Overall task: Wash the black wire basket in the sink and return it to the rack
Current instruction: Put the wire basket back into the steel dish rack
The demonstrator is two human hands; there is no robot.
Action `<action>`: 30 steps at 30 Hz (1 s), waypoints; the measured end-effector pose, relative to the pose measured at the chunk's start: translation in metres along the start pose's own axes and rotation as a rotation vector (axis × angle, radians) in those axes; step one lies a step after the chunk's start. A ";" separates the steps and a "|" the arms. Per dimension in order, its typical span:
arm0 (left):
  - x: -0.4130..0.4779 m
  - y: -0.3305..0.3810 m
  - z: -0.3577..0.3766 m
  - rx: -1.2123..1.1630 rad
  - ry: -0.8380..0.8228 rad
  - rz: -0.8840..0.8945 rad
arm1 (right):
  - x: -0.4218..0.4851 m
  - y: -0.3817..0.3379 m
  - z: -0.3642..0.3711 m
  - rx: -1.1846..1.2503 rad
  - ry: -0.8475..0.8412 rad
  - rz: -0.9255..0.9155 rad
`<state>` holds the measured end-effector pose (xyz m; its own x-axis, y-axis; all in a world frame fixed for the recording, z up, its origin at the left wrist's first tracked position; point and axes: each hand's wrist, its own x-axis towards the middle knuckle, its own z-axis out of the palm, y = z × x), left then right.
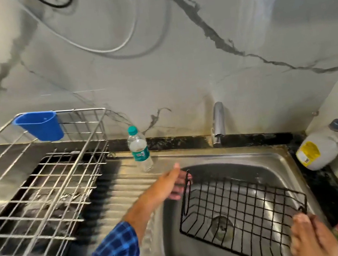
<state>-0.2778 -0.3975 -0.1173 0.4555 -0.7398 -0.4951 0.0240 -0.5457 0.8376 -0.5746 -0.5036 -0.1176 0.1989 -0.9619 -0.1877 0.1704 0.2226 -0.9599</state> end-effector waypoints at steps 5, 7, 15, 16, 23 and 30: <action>-0.059 -0.010 -0.017 -0.026 0.057 0.131 | -0.021 0.009 0.022 -0.135 0.036 -0.114; -0.078 -0.006 -0.031 0.036 0.087 0.201 | -0.033 -0.001 0.035 -0.117 0.036 -0.128; -0.128 -0.005 -0.080 0.154 0.343 0.517 | -0.094 -0.030 0.085 -0.039 0.020 -0.138; -0.134 -0.007 -0.081 0.155 0.393 0.544 | -0.103 -0.035 0.091 -0.022 0.012 -0.151; -0.215 0.005 -0.125 0.014 0.520 0.622 | -0.182 -0.092 0.146 -0.080 -0.006 -0.266; -0.279 0.004 -0.187 -0.034 0.542 0.617 | -0.237 -0.117 0.193 -0.050 -0.096 -0.250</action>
<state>-0.2381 -0.1201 0.0674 0.7618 -0.6055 0.2301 -0.3487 -0.0840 0.9335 -0.4553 -0.2712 0.0789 0.2481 -0.9658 0.0748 0.1786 -0.0303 -0.9835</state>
